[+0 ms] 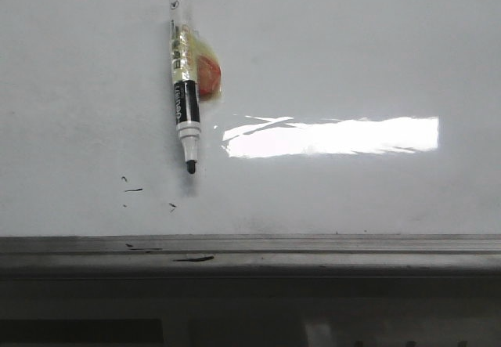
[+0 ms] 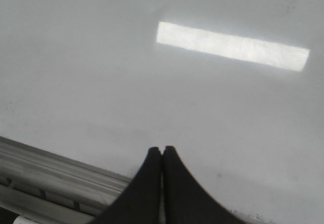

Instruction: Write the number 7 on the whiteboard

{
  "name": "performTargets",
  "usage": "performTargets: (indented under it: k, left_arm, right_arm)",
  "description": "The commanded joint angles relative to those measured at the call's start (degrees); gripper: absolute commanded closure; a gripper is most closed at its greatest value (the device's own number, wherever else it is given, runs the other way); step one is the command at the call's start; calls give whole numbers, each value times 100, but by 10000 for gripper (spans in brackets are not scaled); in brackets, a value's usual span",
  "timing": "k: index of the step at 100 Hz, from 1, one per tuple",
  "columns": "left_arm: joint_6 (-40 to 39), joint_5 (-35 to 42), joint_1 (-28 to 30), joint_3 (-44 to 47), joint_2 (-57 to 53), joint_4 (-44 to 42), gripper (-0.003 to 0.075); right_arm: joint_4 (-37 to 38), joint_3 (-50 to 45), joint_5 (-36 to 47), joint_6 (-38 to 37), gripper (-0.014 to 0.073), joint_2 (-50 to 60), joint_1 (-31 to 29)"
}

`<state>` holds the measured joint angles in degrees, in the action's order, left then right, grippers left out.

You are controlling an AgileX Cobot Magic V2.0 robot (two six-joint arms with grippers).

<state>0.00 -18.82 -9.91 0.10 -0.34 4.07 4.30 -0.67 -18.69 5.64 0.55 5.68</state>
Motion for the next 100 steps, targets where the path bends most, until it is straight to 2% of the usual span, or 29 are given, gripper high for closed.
performTargets:
  k: [1, 13, 26, 52, 57, 62, 70, 76, 82, 93, 100]
  left_arm:
    - [-66, 325, 14, 123, -165, 16, 741]
    - [-66, 325, 14, 123, -165, 16, 741]
    - [-66, 325, 14, 123, -165, 16, 741]
    - [-66, 325, 14, 123, -165, 16, 741]
    - [-66, 325, 14, 123, -165, 16, 741]
    - [-66, 325, 14, 123, -165, 16, 741]
    - [-66, 335, 14, 123, -165, -1, 741]
    - [-66, 415, 14, 123, -165, 33, 741]
    - [-66, 687, 14, 123, -165, 553, 741]
    - [-66, 1058, 14, 123, -165, 2996, 741]
    - [-66, 1080, 14, 123, -165, 4052, 741]
  right_arm:
    - [95, -82, 130, 28, 638, 98, 14]
    - [196, -82, 217, 28, 638, 98, 14]
    - [1156, -82, 789, 28, 638, 98, 14]
    - [1240, -82, 2879, 28, 638, 98, 14]
    - [1110, -82, 3175, 12, 638, 98, 14]
    - [694, -82, 3424, -352, 638, 98, 14]
    - [-342, -82, 3603, -1425, 638, 98, 14]
    - [-1089, -82, 3529, -1577, 638, 98, 14]
    - [-1815, -59, 3325, -1577, 638, 98, 14]
    - [-1987, -13, 3153, -1614, 638, 98, 14]
    - [-2080, 145, 2811, -1769, 638, 98, 14]
